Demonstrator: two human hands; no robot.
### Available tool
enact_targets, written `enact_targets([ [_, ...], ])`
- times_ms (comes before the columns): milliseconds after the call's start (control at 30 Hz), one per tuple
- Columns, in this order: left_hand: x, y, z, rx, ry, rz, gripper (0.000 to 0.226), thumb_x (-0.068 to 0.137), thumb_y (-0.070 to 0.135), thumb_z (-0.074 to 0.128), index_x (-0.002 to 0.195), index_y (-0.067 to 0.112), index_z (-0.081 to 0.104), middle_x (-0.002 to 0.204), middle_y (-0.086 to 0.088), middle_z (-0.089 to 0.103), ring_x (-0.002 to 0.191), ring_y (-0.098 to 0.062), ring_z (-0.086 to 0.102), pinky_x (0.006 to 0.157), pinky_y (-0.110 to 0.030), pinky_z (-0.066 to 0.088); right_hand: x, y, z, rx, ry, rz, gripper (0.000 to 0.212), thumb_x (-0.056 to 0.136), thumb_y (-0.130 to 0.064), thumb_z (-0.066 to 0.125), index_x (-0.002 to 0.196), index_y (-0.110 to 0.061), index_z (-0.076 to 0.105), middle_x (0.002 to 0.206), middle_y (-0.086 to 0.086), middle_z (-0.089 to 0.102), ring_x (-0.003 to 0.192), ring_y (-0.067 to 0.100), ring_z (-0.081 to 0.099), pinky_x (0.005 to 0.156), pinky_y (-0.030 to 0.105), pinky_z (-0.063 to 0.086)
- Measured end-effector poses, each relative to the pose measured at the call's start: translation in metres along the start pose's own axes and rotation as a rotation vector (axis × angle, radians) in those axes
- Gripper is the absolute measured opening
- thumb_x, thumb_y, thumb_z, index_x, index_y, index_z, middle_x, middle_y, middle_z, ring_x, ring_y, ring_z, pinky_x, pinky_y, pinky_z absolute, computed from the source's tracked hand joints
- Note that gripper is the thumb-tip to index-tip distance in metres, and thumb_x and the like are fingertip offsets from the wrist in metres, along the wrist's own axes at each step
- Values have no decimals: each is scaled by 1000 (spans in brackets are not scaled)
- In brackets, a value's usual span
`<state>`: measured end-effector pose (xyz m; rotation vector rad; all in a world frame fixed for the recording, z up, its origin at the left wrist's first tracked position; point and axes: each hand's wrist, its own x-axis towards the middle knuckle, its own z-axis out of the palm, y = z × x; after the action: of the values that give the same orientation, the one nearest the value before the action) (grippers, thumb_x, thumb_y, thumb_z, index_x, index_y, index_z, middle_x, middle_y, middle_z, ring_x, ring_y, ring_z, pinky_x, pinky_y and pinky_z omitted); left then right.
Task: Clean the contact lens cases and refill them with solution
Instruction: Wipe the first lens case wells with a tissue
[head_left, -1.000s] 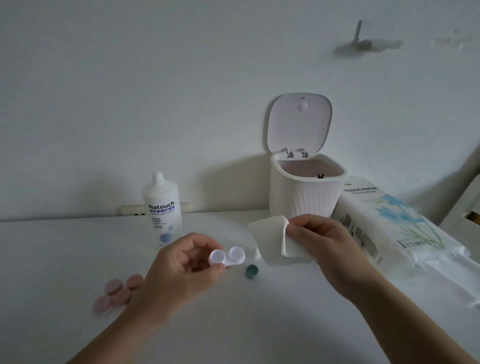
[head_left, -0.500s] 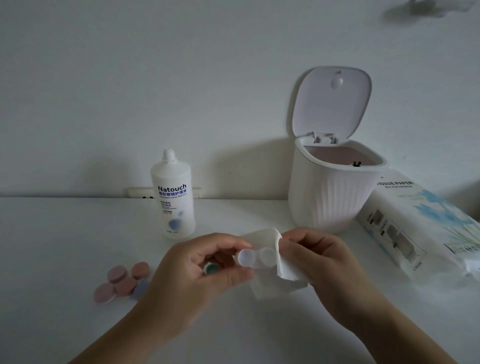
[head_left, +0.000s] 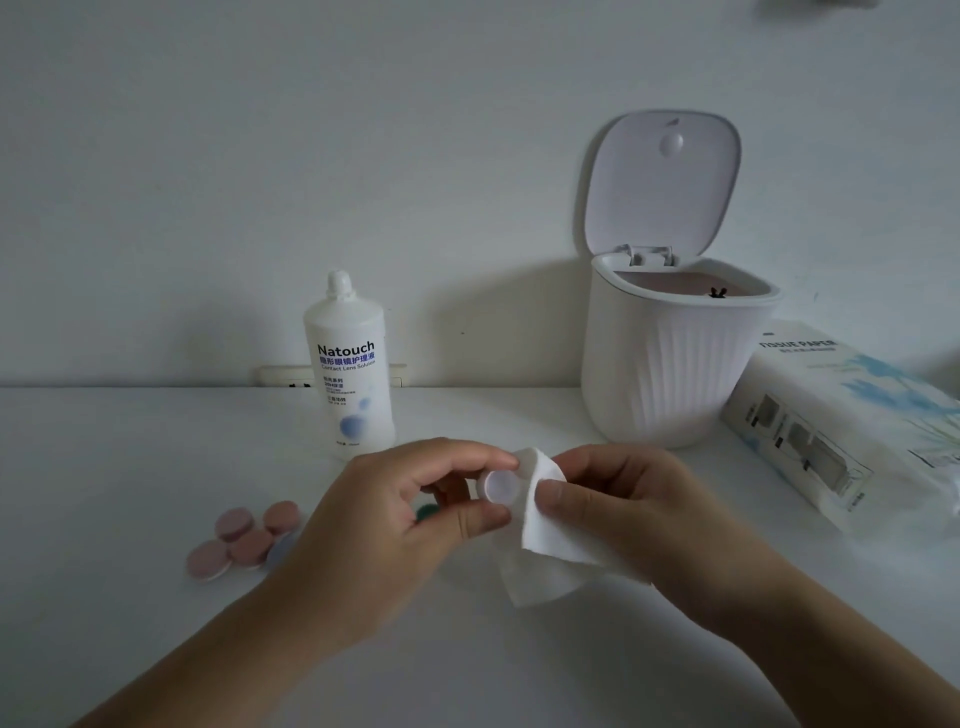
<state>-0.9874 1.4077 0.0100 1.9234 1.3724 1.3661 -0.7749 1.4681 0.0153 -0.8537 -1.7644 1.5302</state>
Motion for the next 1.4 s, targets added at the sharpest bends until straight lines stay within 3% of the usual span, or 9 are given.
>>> enact_targets([
  [200,0,-4,4,8,3,53,25,75,38,73,97,49,73,83,14,72,82,-14,68,73,-17,51,-1,0,2,-147,-31,27,44,74,-58,70,92,-18,78,85,10,74,73,17,62,68,36,45],
  [300,0,-3,4,62,-11,115,20,76,37,80,93,43,73,82,23,69,77,-12,66,67,-11,47,-2,0,3,-174,-24,12,41,76,-56,68,89,-18,77,76,-1,70,68,10,60,62,25,45],
  [433,-3,-4,6,87,-6,168,31,68,42,86,89,33,65,75,10,65,67,-14,62,63,-30,51,-2,2,4,-166,4,-37,36,83,-49,66,89,-14,75,73,-2,67,61,8,54,54,19,41],
  [767,1,2,6,204,37,234,16,85,21,71,101,24,72,93,19,66,83,-11,64,69,-25,49,-3,3,3,-193,-74,9,34,87,-45,66,92,-13,75,74,-2,66,65,11,57,60,25,43],
  [900,-2,0,7,123,78,177,15,78,29,79,91,31,71,82,15,68,78,-12,66,65,-28,51,-2,2,2,-218,-29,-31,46,81,-54,65,91,-10,73,73,6,63,64,17,52,61,36,39],
  [1033,-6,-3,10,104,91,152,30,67,37,85,87,29,63,73,7,63,68,-19,62,64,-39,51,-2,0,4,-199,2,-76,36,84,-50,64,86,-16,75,73,15,66,63,19,55,58,36,41],
  [1100,-7,-1,9,81,80,144,29,69,36,84,88,32,63,76,8,65,71,-18,63,66,-34,52,-2,-1,5,-198,-2,-87,34,86,-48,63,86,-17,75,75,15,68,63,16,57,58,32,43],
  [1200,-6,1,3,106,49,153,19,78,37,78,94,33,68,85,12,69,83,-11,67,69,-17,52,-3,-4,6,-243,-49,-76,29,88,-46,64,78,-20,74,64,-5,62,56,7,54,54,21,41],
  [1400,-3,4,0,148,-41,171,18,83,30,73,101,27,73,92,22,69,87,-6,67,76,-9,46,-4,-4,4,-395,-143,-18,40,86,-49,62,74,-11,65,62,-4,52,57,12,46,54,28,36],
])
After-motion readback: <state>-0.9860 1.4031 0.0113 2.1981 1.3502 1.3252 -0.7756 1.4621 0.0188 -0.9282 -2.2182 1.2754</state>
